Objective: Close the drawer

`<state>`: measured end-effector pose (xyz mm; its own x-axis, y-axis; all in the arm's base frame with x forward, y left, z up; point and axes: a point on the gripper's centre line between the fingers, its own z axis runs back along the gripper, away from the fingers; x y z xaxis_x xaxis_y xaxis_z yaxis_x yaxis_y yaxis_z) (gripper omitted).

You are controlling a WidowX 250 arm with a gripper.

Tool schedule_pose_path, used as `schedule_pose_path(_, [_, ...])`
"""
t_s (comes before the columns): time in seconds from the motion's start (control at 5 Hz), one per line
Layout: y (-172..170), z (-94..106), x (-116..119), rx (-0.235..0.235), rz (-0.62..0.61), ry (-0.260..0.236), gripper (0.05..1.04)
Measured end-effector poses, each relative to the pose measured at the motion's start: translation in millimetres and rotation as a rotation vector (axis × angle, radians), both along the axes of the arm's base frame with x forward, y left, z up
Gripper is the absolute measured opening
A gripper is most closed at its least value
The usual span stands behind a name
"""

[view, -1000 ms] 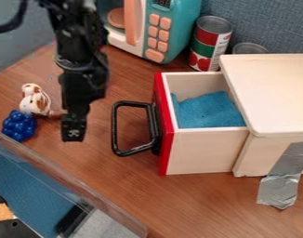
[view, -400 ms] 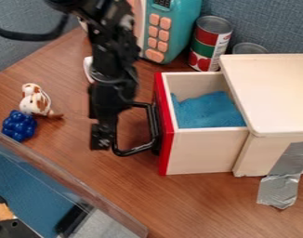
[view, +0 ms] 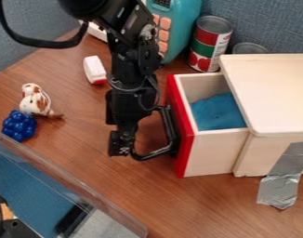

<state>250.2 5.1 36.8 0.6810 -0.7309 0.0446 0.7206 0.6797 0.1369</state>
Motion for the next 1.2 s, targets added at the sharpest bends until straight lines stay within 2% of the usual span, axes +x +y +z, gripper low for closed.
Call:
schedule_pose_path(0.2, [-5, -9.2, 12, -0.079, 0.026, -0.030, 1.000])
schedule_pose_path(0.4, [-1, -9.4, 32, -0.137, 0.091, -0.086, 1.000])
schedule_pose_path(0.6, [-3, -10.9, 51, -0.177, 0.122, -0.108, 1.000])
schedule_pose_path(0.8, [-6, -9.5, 70, -0.199, 0.130, -0.153, 0.999])
schedule_pose_path(1.0, [-10, -8.7, 84, -0.204, 0.130, -0.178, 1.000])
schedule_pose_path(1.2, [-14, -13.7, 90, -0.207, 0.124, -0.172, 0.999])
